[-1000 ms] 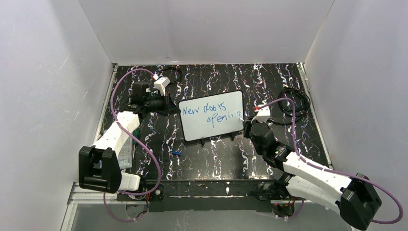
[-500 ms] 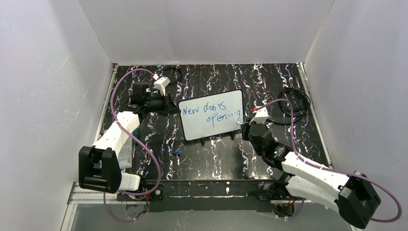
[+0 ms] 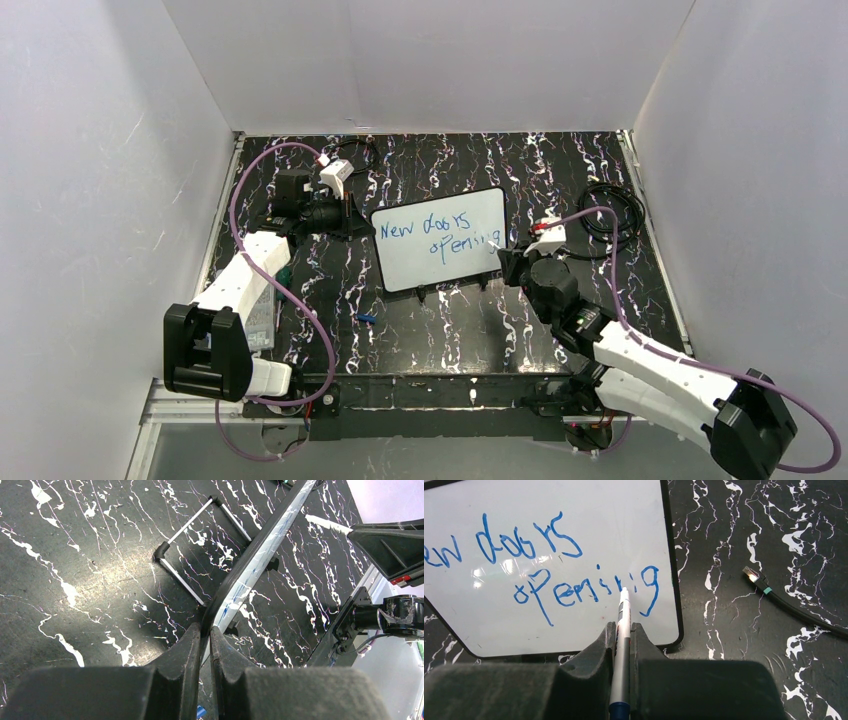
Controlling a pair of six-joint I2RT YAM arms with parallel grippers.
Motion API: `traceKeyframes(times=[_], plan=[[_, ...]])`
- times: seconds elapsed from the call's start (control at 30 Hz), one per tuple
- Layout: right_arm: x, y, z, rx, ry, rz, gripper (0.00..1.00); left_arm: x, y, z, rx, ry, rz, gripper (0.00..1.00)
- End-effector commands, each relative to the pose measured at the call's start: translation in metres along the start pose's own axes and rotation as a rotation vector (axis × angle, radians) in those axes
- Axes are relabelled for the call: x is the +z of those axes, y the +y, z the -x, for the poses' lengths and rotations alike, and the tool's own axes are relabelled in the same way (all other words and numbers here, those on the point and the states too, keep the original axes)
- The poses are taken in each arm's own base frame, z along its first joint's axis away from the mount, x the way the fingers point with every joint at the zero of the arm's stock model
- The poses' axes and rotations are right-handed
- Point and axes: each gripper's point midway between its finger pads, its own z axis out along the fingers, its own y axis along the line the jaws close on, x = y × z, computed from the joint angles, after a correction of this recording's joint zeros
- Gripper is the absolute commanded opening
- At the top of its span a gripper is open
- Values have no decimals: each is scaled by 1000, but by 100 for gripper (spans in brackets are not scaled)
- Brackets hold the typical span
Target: Write a sentence on the whiteboard
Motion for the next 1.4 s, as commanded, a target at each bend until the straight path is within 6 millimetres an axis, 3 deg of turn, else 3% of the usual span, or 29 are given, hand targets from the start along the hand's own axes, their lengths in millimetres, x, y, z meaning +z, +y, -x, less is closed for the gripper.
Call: traceKeyframes(times=[0.0, 0.47, 0.97, 1.37], plan=[[6, 8, 26, 11, -85, 10, 1, -7, -14, 6, 32, -24, -34, 0], [16, 15, 33, -7, -109, 16, 1, -6, -13, 5, 28, -19, -34, 0], [14, 3, 40, -10, -140, -47, 1, -6, -13, 5, 27, -19, -35, 0], [15, -3, 17, -31, -64, -59, 1, -6, -13, 6, 28, -21, -35, 0]])
